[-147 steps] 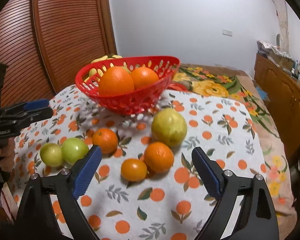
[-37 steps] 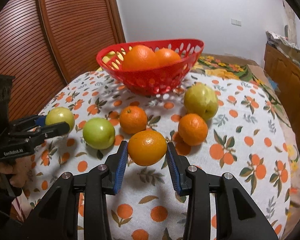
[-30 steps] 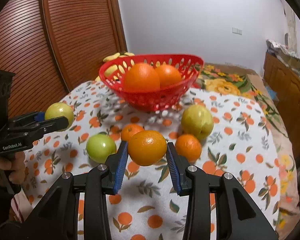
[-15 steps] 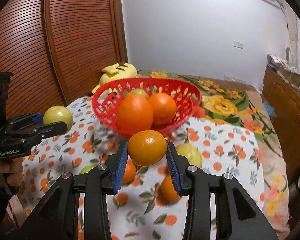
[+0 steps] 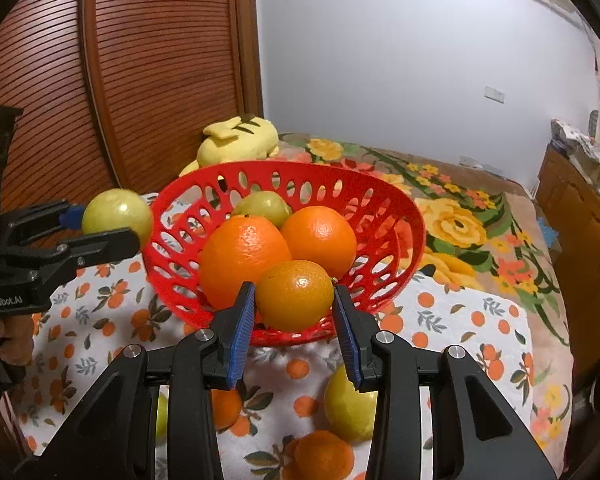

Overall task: Organize fruits
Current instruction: 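Carry both fruits into the red basket and open both tools, then withdraw both tools from the basket back toward the remaining fruits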

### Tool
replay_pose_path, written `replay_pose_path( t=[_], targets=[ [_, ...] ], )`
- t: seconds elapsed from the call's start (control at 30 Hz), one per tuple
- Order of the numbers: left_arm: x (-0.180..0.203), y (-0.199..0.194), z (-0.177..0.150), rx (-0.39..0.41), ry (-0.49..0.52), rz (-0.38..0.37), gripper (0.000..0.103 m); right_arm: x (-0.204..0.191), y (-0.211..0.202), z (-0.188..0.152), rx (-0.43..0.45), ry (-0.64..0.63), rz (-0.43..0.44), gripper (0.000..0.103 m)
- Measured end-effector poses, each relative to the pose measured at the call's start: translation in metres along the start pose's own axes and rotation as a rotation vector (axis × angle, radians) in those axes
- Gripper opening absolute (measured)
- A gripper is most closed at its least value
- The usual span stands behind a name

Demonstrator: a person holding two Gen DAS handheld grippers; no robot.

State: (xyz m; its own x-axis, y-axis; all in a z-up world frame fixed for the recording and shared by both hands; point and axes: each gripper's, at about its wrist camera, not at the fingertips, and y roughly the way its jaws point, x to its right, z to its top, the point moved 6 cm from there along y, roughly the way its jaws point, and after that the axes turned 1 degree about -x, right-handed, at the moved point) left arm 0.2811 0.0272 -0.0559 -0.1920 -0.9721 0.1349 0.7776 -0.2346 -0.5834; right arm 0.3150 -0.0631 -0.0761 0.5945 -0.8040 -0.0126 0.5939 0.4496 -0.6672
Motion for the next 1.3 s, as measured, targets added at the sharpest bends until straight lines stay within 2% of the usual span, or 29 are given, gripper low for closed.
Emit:
replay_pose_path(
  t=[0.4, 1.1, 1.3],
  targets=[
    [-0.007, 0.029, 0.01, -0.024, -0.004, 0.013, 0.053, 0.007, 0.005, 0.003, 0.016, 0.008, 0.03, 0.041],
    [-0.015, 0.052, 0.014, -0.055, -0.004, 0.043, 0.053, 0.018, -0.016, -0.02, 0.028, 0.057, 0.029, 0.045],
    [-0.014, 0.043, 0.02, -0.019, 0.009, 0.054, 0.061, 0.02, -0.02, -0.025, 0.026, 0.065, 0.024, 0.045]
  ],
)
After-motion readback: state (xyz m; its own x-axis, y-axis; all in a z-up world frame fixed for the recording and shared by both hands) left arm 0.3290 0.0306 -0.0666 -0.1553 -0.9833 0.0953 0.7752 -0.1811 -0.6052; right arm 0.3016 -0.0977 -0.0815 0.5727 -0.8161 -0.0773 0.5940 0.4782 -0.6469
